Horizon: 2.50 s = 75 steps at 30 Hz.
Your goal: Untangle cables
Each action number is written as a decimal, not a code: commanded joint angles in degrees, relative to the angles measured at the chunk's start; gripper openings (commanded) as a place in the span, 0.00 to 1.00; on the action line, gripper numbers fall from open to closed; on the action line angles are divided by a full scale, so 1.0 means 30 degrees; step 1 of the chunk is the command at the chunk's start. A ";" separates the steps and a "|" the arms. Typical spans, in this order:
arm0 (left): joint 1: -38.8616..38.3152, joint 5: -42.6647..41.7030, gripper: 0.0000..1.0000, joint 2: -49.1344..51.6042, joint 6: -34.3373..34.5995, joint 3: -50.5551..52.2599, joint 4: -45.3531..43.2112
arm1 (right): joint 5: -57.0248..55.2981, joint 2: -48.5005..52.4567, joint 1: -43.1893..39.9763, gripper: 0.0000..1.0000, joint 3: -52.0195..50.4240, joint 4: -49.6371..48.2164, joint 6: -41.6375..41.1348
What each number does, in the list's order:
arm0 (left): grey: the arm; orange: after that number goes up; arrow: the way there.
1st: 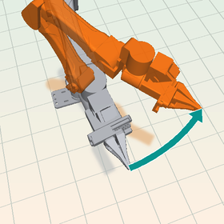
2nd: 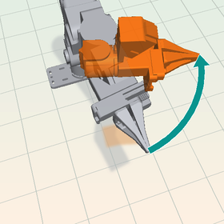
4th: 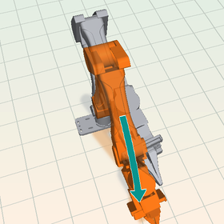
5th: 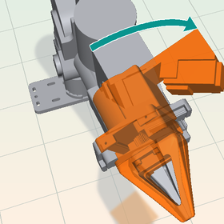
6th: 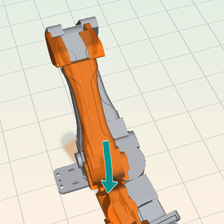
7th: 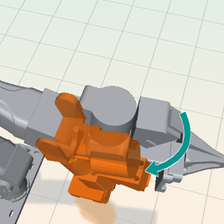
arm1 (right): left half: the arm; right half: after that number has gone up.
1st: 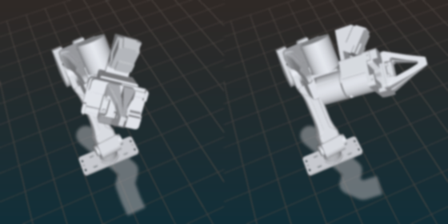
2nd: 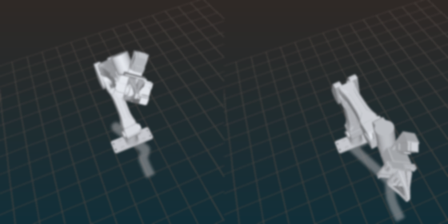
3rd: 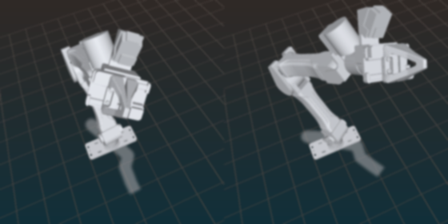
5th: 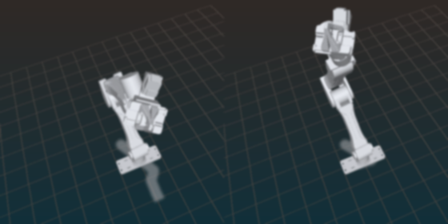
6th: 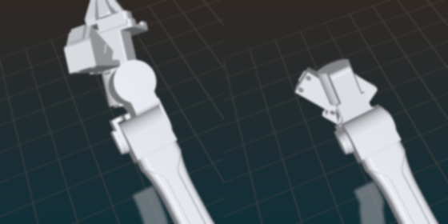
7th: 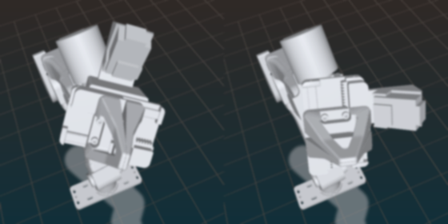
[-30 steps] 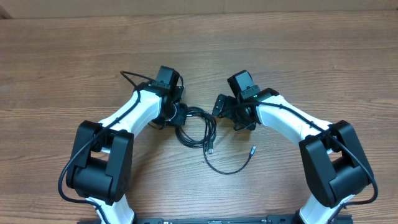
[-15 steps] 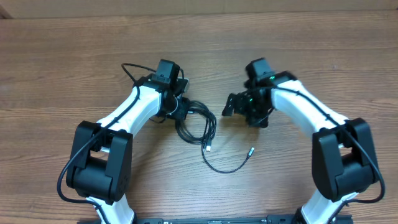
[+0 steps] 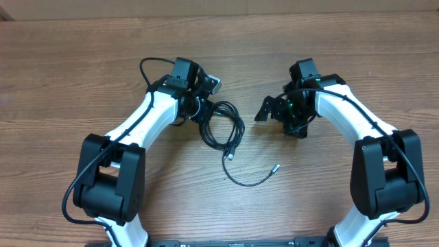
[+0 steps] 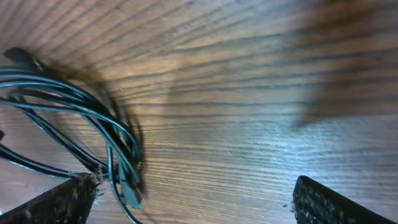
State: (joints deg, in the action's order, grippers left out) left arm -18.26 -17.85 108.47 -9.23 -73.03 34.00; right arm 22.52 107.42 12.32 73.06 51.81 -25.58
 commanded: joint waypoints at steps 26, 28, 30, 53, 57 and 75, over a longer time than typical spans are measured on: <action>0.0080 0.0160 0.04 0.0182 -0.0138 -0.0386 -0.0138 | -0.0357 -0.0007 0.4583 0.35 -0.0044 -0.4371 -0.1027; 0.0080 0.0160 0.04 0.0182 -0.0131 -0.0386 -0.0138 | -0.0860 -0.0007 0.4845 0.36 -0.0044 -0.4809 -0.1027; 0.0080 0.0153 0.04 0.0182 -0.0124 -0.0386 -0.0138 | -0.1005 -0.0007 0.5085 0.36 -0.0044 -0.5399 -0.0656; 0.0940 -0.0809 0.04 0.0226 0.0743 -0.0386 0.0299 | -0.0998 -0.0342 0.5238 0.69 0.1508 -0.4823 1.2196; 0.1763 -0.2849 0.04 0.0444 0.0736 -0.0386 0.0379 | -0.1246 -0.1311 0.5428 0.73 0.2033 -0.5034 1.3158; 0.3279 -0.5151 0.04 0.1450 0.0641 -0.0386 0.0211 | -0.1654 -0.1464 0.6637 0.49 -0.0940 -1.0200 1.5701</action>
State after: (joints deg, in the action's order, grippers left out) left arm -8.88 -31.16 112.31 -7.46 -73.10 35.00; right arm 17.74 104.42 32.03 71.64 22.46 19.31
